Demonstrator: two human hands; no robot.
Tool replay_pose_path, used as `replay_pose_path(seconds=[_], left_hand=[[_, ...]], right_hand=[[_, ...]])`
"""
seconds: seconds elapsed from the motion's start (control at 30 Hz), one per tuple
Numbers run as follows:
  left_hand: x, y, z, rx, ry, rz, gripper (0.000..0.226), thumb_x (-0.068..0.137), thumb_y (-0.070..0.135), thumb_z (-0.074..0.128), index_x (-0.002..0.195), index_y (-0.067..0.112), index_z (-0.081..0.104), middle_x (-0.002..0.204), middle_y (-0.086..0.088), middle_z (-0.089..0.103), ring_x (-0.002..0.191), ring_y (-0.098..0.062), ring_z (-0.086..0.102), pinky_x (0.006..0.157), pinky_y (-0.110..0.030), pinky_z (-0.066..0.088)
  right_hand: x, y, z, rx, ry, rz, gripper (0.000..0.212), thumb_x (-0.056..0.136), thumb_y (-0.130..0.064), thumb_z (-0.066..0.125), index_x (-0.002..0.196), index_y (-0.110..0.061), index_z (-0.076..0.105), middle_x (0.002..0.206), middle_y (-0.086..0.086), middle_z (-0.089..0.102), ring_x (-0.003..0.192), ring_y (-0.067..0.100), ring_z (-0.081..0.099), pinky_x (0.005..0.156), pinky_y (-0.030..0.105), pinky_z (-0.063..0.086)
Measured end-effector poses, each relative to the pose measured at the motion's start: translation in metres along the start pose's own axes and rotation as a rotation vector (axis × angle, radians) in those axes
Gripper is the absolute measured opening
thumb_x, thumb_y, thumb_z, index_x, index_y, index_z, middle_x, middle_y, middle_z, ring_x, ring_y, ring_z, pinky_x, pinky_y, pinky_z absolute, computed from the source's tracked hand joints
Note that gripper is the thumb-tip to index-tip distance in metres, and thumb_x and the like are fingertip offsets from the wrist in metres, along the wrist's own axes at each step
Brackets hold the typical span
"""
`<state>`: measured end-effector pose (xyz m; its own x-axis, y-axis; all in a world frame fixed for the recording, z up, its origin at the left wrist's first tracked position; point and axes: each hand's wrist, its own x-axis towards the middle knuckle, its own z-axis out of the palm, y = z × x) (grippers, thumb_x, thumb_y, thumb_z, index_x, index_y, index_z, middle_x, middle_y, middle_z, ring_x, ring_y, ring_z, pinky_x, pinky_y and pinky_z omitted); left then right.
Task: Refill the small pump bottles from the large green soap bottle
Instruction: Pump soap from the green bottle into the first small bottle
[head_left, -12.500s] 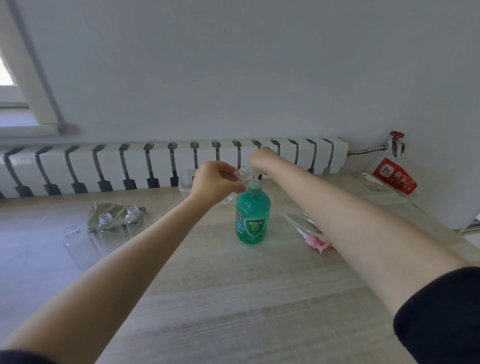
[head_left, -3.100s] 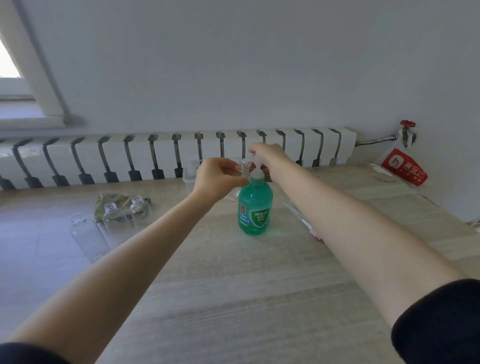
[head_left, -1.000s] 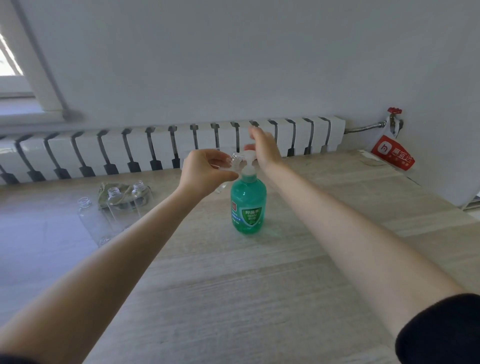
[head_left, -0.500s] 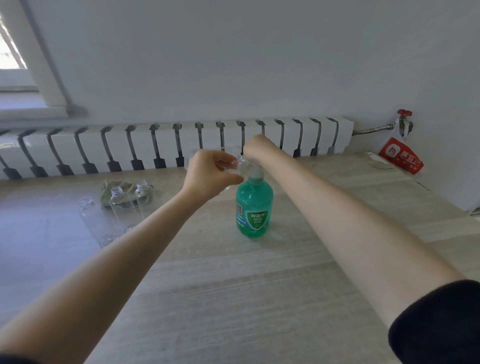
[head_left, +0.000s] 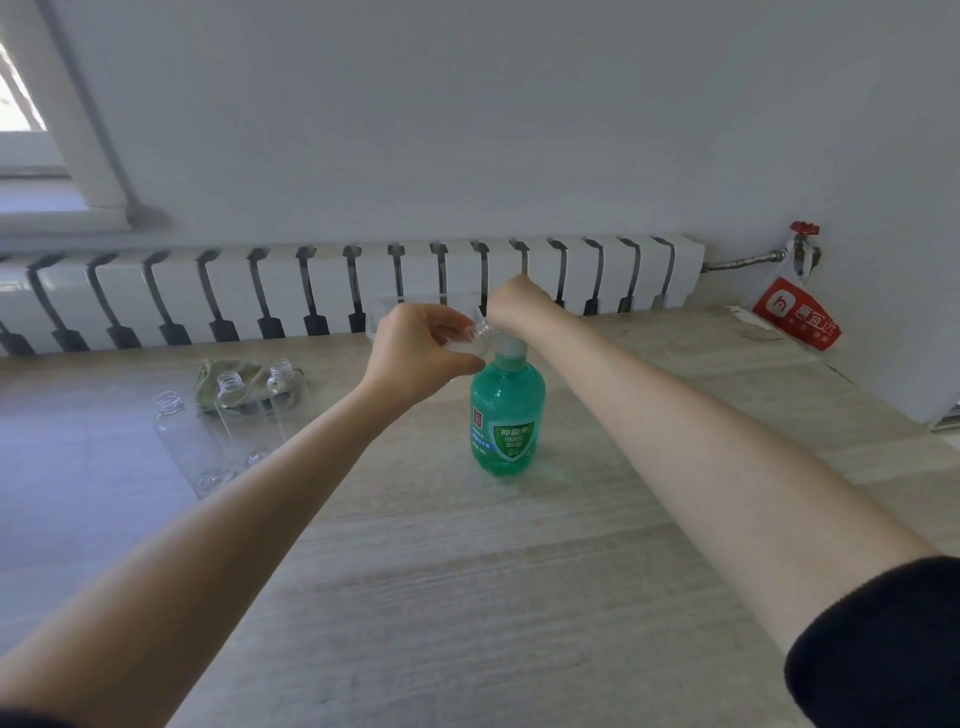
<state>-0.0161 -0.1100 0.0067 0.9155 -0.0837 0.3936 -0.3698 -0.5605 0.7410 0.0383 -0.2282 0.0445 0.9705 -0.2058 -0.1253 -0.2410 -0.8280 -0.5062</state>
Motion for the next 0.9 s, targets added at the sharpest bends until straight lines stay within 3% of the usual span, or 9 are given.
replay_pose_path(seconds=[0.1, 0.17, 0.23, 0.3, 0.4, 0.53, 0.9], left_hand=[[0.0, 0.001, -0.001, -0.002, -0.011, -0.013, 0.04, 0.065, 0.009, 0.084, 0.102, 0.008, 0.07, 0.093, 0.0, 0.07, 0.084, -0.01, 0.066, 0.08, -0.022, 0.055], [0.0, 0.003, -0.002, -0.024, -0.017, -0.034, 0.04, 0.065, 0.008, 0.084, 0.102, 0.007, 0.07, 0.093, -0.001, 0.07, 0.084, -0.011, 0.066, 0.08, -0.022, 0.054], [0.001, 0.006, -0.004, -0.069, -0.011, -0.06, 0.04, 0.064, 0.008, 0.084, 0.101, 0.008, 0.07, 0.092, -0.001, 0.07, 0.085, -0.013, 0.067, 0.081, -0.024, 0.055], [0.001, 0.009, -0.005, -0.084, -0.013, -0.069, 0.038, 0.064, 0.008, 0.084, 0.1, 0.01, 0.071, 0.091, 0.0, 0.07, 0.085, -0.012, 0.067, 0.08, -0.023, 0.055], [0.001, 0.01, -0.006, -0.083, -0.023, -0.067, 0.039, 0.065, 0.008, 0.084, 0.101, 0.01, 0.07, 0.092, 0.001, 0.07, 0.084, -0.01, 0.066, 0.078, -0.02, 0.054], [0.001, 0.011, -0.006, -0.077, -0.027, -0.063, 0.039, 0.065, 0.008, 0.084, 0.101, 0.009, 0.07, 0.091, 0.001, 0.07, 0.083, -0.009, 0.066, 0.077, -0.019, 0.054], [-0.001, 0.006, -0.003, -0.048, -0.023, -0.058, 0.045, 0.064, 0.008, 0.084, 0.106, 0.006, 0.069, 0.093, -0.001, 0.069, 0.086, -0.013, 0.067, 0.082, -0.026, 0.056]], right_hand=[[-0.003, 0.0, -0.001, -0.01, 0.005, -0.007, 0.027, 0.095, -0.015, 0.046, 0.119, -0.003, 0.048, 0.072, 0.004, 0.039, 0.058, 0.012, 0.037, 0.046, 0.023, 0.027], [-0.003, -0.001, -0.003, -0.021, 0.015, -0.02, 0.011, 0.096, -0.013, 0.043, 0.097, -0.003, 0.048, 0.072, 0.004, 0.039, 0.056, 0.011, 0.036, 0.045, 0.022, 0.026], [0.0, 0.0, -0.006, 0.008, 0.025, -0.065, 0.024, 0.096, -0.01, 0.038, 0.073, -0.006, 0.038, 0.075, 0.004, 0.039, 0.056, 0.011, 0.033, 0.045, 0.023, 0.026], [0.002, 0.001, -0.011, 0.068, 0.013, -0.13, 0.032, 0.096, -0.008, 0.038, 0.065, -0.012, 0.03, 0.073, 0.004, 0.036, 0.056, 0.011, 0.031, 0.048, 0.023, 0.029], [-0.001, 0.003, -0.015, 0.102, -0.015, -0.167, 0.034, 0.096, -0.006, 0.037, 0.064, -0.014, 0.03, 0.069, 0.001, 0.032, 0.057, 0.01, 0.029, 0.053, 0.02, 0.029], [-0.003, -0.001, -0.013, 0.086, -0.01, -0.08, 0.019, 0.098, -0.009, 0.037, 0.079, -0.008, 0.04, 0.069, 0.003, 0.036, 0.056, 0.011, 0.034, 0.045, 0.022, 0.026], [0.0, 0.004, -0.003, 0.091, -0.016, -0.053, 0.029, 0.097, -0.009, 0.038, 0.069, -0.011, 0.031, 0.067, 0.001, 0.033, 0.055, 0.01, 0.031, 0.044, 0.023, 0.024]])
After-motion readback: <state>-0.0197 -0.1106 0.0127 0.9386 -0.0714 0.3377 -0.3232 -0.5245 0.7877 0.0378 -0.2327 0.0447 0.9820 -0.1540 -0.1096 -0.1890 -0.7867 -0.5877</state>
